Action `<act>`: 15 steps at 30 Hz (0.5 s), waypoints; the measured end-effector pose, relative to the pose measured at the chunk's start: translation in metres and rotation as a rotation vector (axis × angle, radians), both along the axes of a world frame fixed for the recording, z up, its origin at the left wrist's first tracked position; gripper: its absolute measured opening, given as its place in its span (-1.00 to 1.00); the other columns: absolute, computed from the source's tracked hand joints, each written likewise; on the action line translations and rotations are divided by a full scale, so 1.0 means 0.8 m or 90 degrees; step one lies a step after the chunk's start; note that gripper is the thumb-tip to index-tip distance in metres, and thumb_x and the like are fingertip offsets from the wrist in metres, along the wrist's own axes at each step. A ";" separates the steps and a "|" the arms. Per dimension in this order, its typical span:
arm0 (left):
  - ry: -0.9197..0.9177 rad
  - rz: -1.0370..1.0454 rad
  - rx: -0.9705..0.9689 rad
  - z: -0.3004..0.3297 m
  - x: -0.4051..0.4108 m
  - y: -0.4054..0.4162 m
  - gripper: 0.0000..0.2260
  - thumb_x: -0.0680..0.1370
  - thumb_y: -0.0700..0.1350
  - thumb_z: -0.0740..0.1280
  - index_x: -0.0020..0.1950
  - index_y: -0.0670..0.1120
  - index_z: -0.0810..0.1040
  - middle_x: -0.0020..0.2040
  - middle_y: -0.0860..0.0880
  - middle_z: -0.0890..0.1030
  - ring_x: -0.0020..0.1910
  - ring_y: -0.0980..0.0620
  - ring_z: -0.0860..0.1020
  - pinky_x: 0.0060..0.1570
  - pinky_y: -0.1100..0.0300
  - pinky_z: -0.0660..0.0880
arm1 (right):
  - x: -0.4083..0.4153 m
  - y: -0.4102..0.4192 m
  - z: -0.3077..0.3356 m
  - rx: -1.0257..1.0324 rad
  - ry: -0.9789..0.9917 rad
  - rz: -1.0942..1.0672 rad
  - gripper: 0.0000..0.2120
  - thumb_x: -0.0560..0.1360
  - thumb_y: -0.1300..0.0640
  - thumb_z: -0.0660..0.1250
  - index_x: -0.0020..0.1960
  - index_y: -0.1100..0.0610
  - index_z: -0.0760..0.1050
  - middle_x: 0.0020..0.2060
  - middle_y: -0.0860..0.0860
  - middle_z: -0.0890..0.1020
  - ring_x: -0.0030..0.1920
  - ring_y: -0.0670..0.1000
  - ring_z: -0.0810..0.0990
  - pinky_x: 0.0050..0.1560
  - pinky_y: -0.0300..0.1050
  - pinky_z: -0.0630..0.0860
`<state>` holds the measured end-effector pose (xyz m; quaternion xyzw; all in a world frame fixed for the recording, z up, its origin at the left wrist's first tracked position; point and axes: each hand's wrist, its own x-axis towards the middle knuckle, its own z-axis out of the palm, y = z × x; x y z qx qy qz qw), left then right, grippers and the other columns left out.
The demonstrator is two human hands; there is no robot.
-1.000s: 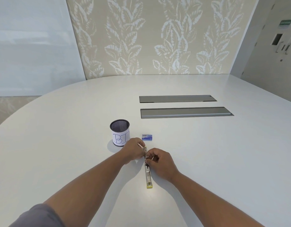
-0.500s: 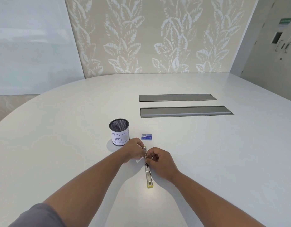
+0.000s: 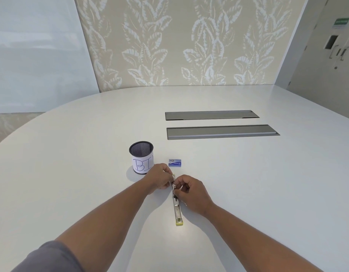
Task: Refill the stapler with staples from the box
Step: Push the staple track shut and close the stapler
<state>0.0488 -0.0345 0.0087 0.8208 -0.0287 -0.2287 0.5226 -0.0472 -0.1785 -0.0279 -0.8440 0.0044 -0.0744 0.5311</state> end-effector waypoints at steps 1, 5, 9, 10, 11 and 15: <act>-0.001 0.001 0.003 0.000 0.000 0.000 -0.87 0.45 -0.36 0.38 -0.16 -0.14 0.53 -0.35 -0.11 0.54 -0.44 0.03 0.53 -0.45 0.28 0.52 | 0.000 0.000 0.001 -0.004 0.002 0.004 -0.81 0.41 0.26 0.44 -0.09 -0.02 0.58 -0.27 -0.16 0.62 -0.33 -0.05 0.54 -0.20 -0.10 0.51; 0.006 0.015 0.004 0.001 0.001 -0.001 -0.86 0.44 -0.36 0.39 -0.19 -0.13 0.53 -0.36 -0.09 0.55 -0.45 0.05 0.53 -0.44 0.27 0.54 | 0.000 0.002 0.001 -0.016 -0.001 0.012 -0.75 0.41 0.25 0.38 -0.05 -0.09 0.54 -0.22 -0.14 0.61 -0.32 -0.10 0.50 -0.20 -0.09 0.50; 0.020 0.027 -0.003 0.004 -0.001 -0.002 -0.84 0.44 -0.37 0.40 -0.20 -0.13 0.53 -0.36 -0.09 0.55 -0.45 0.06 0.52 -0.48 0.31 0.49 | -0.003 0.006 -0.001 -0.053 -0.020 0.013 -0.77 0.45 0.22 0.34 -0.03 -0.10 0.49 -0.21 -0.11 0.62 -0.29 -0.10 0.59 -0.11 -0.06 0.54; 0.023 0.029 -0.005 0.004 -0.001 -0.002 -0.84 0.44 -0.37 0.39 -0.20 -0.13 0.53 -0.36 -0.09 0.55 -0.44 0.05 0.52 -0.49 0.31 0.49 | -0.004 0.007 -0.002 -0.065 -0.028 0.017 -0.79 0.47 0.21 0.34 -0.03 -0.10 0.48 -0.21 -0.11 0.63 -0.27 -0.08 0.63 -0.09 -0.03 0.58; 0.026 0.031 -0.007 0.005 -0.002 -0.002 -0.84 0.43 -0.38 0.39 -0.20 -0.13 0.54 -0.37 -0.09 0.55 -0.45 0.05 0.52 -0.49 0.32 0.49 | -0.004 0.008 -0.002 -0.076 -0.038 0.020 -0.82 0.49 0.19 0.34 -0.04 -0.09 0.47 -0.21 -0.09 0.64 -0.25 -0.04 0.66 -0.08 0.01 0.61; 0.034 0.037 -0.014 0.007 -0.002 -0.002 -0.83 0.43 -0.39 0.39 -0.20 -0.14 0.54 -0.39 -0.09 0.55 -0.47 0.05 0.51 -0.49 0.31 0.49 | -0.003 0.009 -0.002 -0.117 -0.071 0.011 -0.88 0.50 0.18 0.36 -0.05 -0.04 0.49 -0.16 -0.08 0.62 -0.14 0.06 0.65 -0.01 0.08 0.58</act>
